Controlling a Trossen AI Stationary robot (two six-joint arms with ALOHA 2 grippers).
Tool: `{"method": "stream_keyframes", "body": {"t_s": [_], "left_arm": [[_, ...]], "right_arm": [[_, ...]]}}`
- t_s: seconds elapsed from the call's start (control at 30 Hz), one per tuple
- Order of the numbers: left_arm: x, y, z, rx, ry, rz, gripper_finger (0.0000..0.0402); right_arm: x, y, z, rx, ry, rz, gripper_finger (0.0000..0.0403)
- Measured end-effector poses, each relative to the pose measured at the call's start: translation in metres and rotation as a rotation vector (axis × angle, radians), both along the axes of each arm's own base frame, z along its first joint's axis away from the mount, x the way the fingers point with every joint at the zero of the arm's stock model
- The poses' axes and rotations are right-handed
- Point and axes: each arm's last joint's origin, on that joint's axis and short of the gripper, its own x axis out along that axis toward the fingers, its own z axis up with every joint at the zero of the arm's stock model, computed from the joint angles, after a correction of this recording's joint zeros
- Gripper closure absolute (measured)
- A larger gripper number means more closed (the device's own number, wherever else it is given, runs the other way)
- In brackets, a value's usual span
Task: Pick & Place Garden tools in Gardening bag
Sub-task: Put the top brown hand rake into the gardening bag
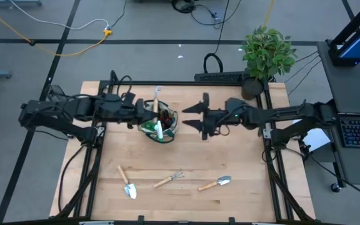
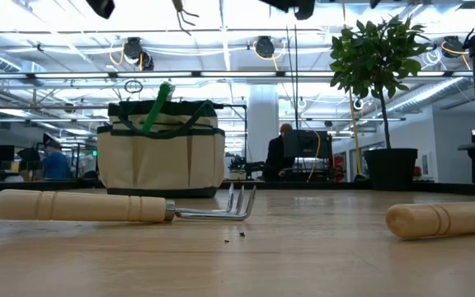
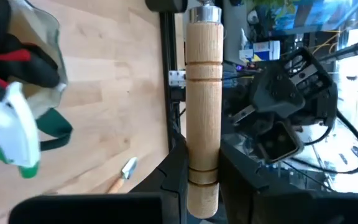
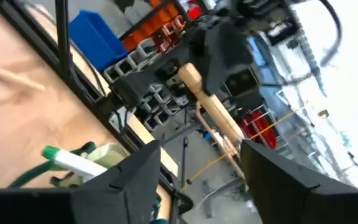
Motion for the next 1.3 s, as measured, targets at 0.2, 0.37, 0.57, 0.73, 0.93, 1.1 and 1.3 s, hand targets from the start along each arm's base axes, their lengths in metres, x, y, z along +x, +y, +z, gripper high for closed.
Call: {"method": "stream_keyframes", "body": {"t_s": [0.2,0.37,0.57,0.73,0.93,1.1,1.3], "left_arm": [[0.016,0.002,-0.008,-0.065,0.015,-0.057,0.0340],[0.029,0.000,-0.017,-0.122,0.046,-0.105,0.0340],[0.042,0.002,-0.022,-0.152,0.026,-0.124,0.0340],[0.054,0.006,-0.030,-0.196,0.036,-0.149,0.0340],[0.063,0.013,-0.032,-0.216,0.008,-0.160,0.0340],[0.067,0.018,-0.034,-0.226,0.005,-0.164,0.0340],[0.069,0.023,-0.034,-0.231,-0.007,-0.158,0.0340]], "right_arm": [[0.021,0.001,-0.004,-0.135,0.024,-0.086,0.0162],[0.033,-0.001,-0.010,-0.186,0.048,-0.120,0.0163],[0.045,-0.001,-0.013,-0.203,0.058,-0.117,0.0166],[0.045,-0.001,-0.013,-0.202,0.062,-0.117,0.0167],[0.045,-0.003,-0.014,-0.162,0.066,-0.127,0.0167],[0.045,-0.004,-0.014,-0.158,0.069,-0.131,0.0179],[0.045,-0.004,-0.015,-0.117,0.075,-0.131,0.0229]]}}
